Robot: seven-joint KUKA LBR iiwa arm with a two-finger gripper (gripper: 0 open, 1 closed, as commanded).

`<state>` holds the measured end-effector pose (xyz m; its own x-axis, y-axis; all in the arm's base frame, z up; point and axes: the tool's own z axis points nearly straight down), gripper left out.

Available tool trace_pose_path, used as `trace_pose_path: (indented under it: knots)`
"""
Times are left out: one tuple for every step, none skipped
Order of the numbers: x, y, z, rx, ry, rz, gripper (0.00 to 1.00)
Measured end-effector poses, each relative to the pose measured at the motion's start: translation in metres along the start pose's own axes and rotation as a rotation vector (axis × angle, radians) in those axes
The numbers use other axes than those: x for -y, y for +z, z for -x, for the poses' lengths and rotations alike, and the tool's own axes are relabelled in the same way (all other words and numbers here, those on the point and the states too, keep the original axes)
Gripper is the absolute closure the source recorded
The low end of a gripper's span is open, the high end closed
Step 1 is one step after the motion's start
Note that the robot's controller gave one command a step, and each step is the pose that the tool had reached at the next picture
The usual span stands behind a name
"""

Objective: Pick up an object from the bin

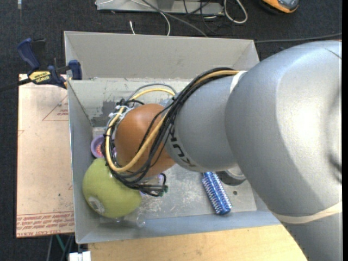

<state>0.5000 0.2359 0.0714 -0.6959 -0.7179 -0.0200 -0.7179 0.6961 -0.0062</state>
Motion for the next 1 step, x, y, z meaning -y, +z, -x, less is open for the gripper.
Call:
trace_pose_path:
  knots:
    - [0.0,0.0,0.0,0.0,0.0,0.0,1.0]
